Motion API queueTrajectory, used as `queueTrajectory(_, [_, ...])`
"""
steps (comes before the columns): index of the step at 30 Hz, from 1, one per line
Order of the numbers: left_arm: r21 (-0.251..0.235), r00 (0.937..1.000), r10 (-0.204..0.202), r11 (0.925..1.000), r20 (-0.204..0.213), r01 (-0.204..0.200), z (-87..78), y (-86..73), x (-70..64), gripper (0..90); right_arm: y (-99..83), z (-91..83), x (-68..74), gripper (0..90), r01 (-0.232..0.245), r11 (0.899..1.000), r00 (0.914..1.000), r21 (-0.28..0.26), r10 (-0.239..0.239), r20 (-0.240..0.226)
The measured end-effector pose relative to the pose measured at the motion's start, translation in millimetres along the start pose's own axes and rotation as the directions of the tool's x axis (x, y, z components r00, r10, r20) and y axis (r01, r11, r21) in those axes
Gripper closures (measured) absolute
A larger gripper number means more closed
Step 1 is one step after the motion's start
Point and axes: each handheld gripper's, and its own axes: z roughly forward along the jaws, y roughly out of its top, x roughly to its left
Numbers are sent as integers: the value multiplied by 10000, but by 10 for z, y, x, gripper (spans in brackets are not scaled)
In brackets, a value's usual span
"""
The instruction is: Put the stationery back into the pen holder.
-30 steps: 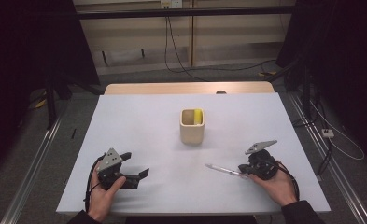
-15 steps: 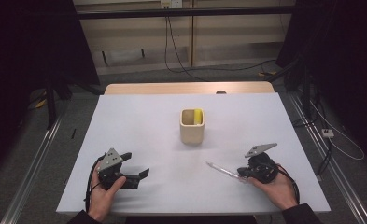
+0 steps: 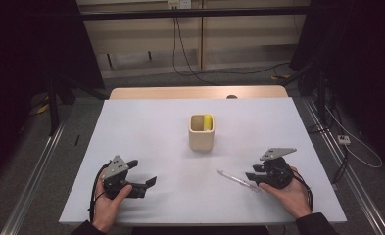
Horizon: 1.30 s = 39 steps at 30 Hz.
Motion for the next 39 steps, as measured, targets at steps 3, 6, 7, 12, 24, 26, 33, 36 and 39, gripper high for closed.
queueTrajectory(3, [-9,10000,-51,10000,22,52,1,0,-4,57,25,5,20,327,34,9999,9998,-144,-37,-203])
queueTrajectory(6, [-2,10000,-23,10000,7,23,-1,-1,1,57,44,26,42,150,28,10000,9998,-94,-30,-201])
queueTrajectory(7, [0,10000,17,10000,0,-17,-1,1,2,56,53,32,48,143,-41,10000,9998,-39,40,-203])
queueTrajectory(12, [4,10000,-14,10000,9,14,2,1,-4,57,129,50,75,108,41,10000,9994,81,-38,-341])
queueTrajectory(24, [2,10000,-21,10000,24,21,2,0,0,56,320,156,194,116,421,9988,9975,255,-405,-583])
queueTrajectory(26, [5,10000,15,10000,11,-15,1,0,2,56,353,185,210,116,494,9983,9968,300,-473,-647])
queueTrajectory(33, [12,10000,-66,10000,26,66,7,-4,2,56,490,249,228,137,700,9955,9944,639,-646,-837])
queueTrajectory(36, [22,10000,-27,10000,31,27,8,-3,0,56,568,302,248,175,1062,9887,9897,1061,-948,-1070])
queueTrajectory(39, [29,10000,-40,10000,25,39,7,-6,4,56,621,349,281,218,1154,9884,9883,990,-1043,-1115])
